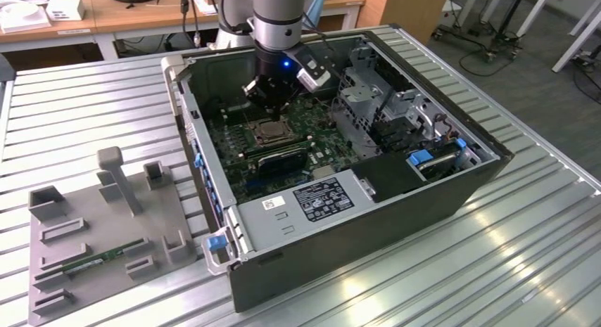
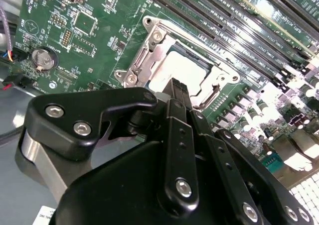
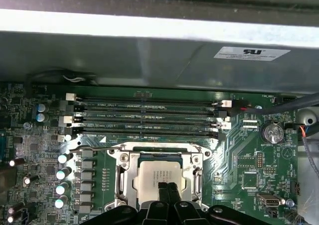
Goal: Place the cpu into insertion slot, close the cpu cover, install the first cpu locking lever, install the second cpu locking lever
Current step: 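Install the first cpu locking lever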
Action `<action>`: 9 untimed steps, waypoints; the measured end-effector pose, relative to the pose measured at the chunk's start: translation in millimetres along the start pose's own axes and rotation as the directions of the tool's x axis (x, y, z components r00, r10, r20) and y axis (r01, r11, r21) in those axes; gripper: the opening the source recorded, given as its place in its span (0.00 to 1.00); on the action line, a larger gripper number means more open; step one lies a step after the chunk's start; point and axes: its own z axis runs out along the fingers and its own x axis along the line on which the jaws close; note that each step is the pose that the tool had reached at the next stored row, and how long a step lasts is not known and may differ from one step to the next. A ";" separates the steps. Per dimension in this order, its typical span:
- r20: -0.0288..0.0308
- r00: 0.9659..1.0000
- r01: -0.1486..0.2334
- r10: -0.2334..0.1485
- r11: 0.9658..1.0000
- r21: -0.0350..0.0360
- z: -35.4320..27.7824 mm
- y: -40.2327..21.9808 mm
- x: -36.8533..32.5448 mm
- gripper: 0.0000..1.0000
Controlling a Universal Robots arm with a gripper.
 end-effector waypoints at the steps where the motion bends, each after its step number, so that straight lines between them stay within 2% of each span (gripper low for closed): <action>1: 0.000 1.000 0.000 0.000 1.000 0.000 0.0 0.0 -0.4 0.11; 9: 0.000 1.000 0.000 0.000 1.000 0.000 0.1 0.1 2.1 0.11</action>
